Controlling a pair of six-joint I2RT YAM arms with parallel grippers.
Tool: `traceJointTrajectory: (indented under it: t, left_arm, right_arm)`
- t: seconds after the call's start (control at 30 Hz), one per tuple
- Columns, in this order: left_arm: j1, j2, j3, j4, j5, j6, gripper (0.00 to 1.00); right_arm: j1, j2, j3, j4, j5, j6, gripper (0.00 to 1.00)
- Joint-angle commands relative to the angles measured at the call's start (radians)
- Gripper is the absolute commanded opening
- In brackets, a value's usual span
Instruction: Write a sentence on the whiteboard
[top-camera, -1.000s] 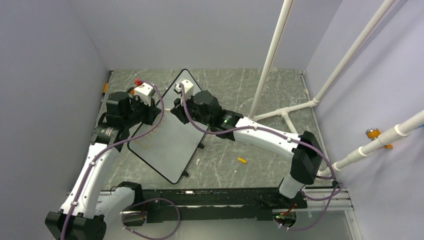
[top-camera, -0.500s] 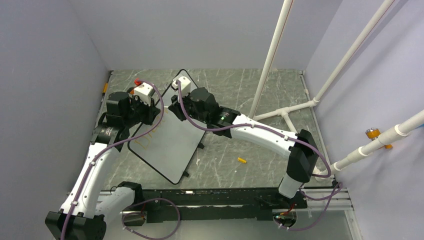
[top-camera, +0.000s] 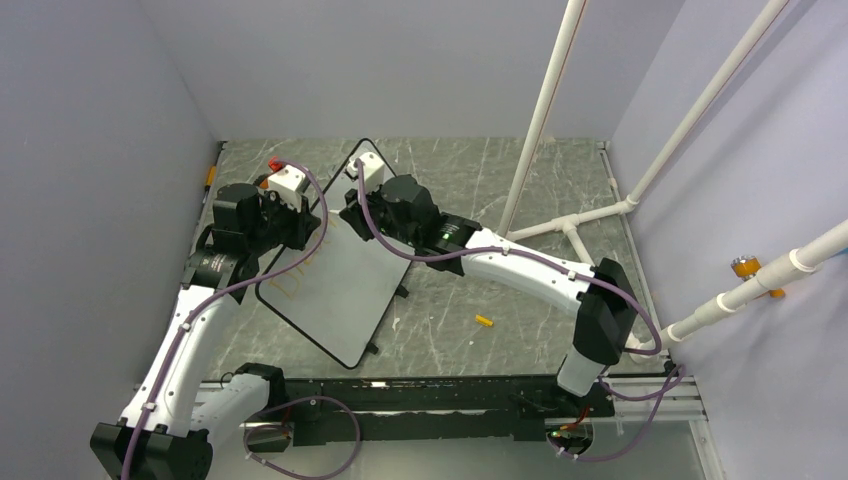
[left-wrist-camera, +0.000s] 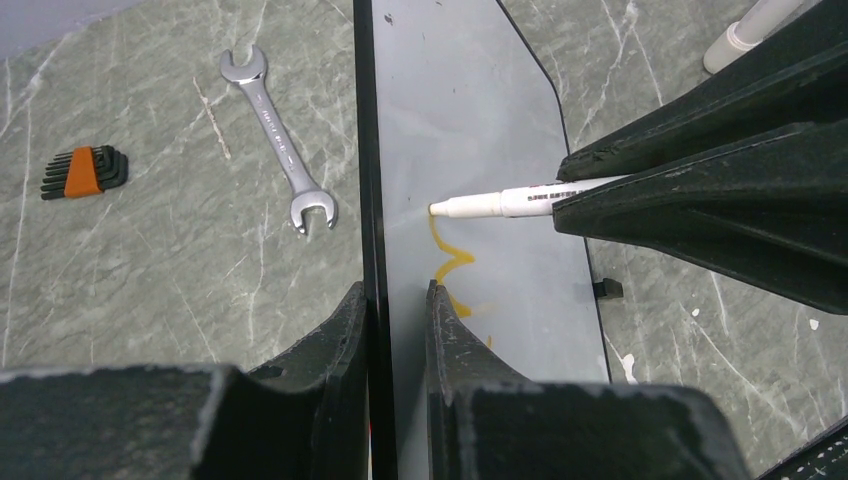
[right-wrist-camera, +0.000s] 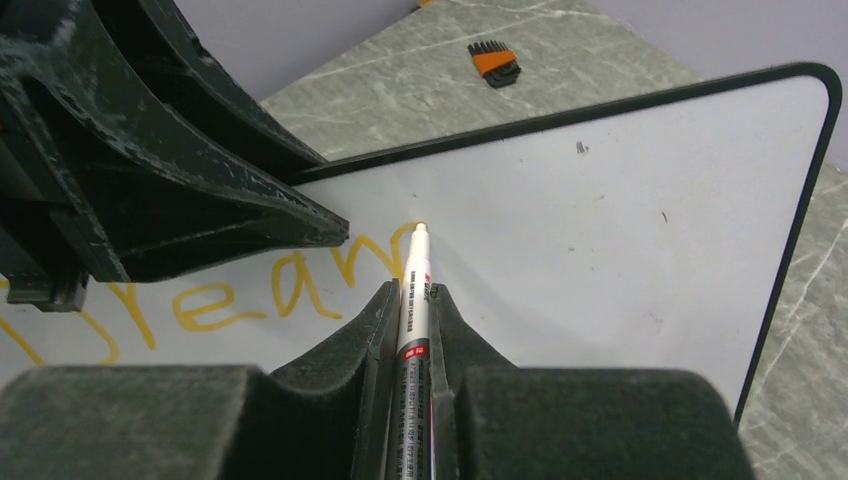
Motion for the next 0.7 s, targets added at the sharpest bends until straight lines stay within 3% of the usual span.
traceJointTrajectory:
  t: [0.0, 0.67]
  left_arm:
    - [-0.035, 0.012, -0.042, -0.160, 0.057, 0.080, 0.00]
    - [-0.035, 0.012, -0.042, -0.160, 0.055, 0.080, 0.00]
  right_arm:
    - [-0.003, -0.020, -0.043, 0.007, 0.001, 0.015, 0.00]
    - [-0.007, -0.131, -0.086, 0.007, 0.008, 0.017, 0.00]
